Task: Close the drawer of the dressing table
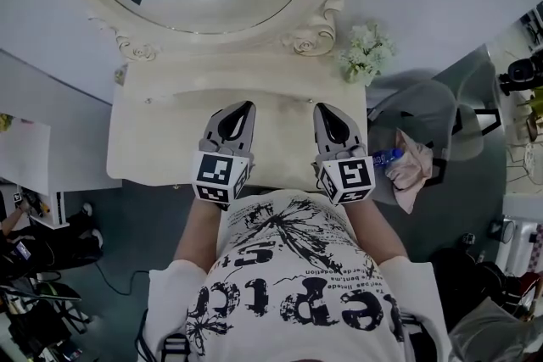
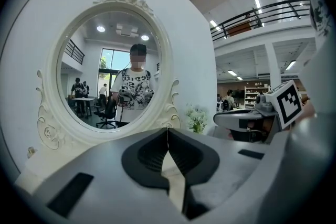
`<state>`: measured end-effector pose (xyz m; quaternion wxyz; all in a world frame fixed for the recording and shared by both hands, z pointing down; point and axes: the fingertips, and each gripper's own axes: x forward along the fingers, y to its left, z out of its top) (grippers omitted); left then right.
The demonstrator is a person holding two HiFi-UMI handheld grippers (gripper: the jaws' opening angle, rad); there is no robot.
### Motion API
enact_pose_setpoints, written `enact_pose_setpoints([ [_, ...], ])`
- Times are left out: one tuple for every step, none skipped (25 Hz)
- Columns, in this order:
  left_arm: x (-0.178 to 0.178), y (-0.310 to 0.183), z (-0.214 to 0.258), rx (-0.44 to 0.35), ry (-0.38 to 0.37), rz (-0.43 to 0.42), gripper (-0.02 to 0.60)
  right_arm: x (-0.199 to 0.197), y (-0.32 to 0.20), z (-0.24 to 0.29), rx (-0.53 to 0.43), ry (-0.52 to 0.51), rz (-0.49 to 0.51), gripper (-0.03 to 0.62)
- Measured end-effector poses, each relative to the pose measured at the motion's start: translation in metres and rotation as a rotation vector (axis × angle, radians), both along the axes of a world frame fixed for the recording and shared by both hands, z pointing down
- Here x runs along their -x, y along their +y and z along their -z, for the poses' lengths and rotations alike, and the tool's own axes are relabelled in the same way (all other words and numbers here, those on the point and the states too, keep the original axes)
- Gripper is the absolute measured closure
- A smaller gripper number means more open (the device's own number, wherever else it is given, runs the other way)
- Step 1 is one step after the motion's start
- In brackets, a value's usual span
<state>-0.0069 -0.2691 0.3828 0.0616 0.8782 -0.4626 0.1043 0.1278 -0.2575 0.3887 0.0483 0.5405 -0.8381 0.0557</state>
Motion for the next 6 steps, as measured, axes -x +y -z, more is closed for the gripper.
enact_pose_setpoints([
  [-0.0009,0.0004,0.0000,0.001,0.000,-0.001,0.561,-0.0006,0.0005,-0.0001,0.000,0.001,0.002,0.577],
  [-0.0017,0.0005,-0.0001,0.002,0.000,-0.001,0.561,-0.0013,0.0008,-0.0001,0.000,0.004,0.003,0.577],
  [-0.0023,0.0003,-0.0003,0.004,0.000,-0.001,0.561,-0.0020,0.0008,-0.0001,-0.001,0.008,0.004,0.577],
  [-0.0029,-0.0001,-0.0007,0.006,0.000,-0.001,0.561,-0.0027,0.0007,-0.0001,-0.003,0.012,0.004,0.577],
  [-0.0035,-0.0006,-0.0012,0.008,0.001,0.000,0.561,-0.0035,0.0005,-0.0003,-0.004,0.016,0.004,0.577],
  [-0.0040,-0.0012,-0.0016,0.010,0.003,0.000,0.561,-0.0042,0.0004,-0.0005,-0.005,0.019,0.004,0.577],
])
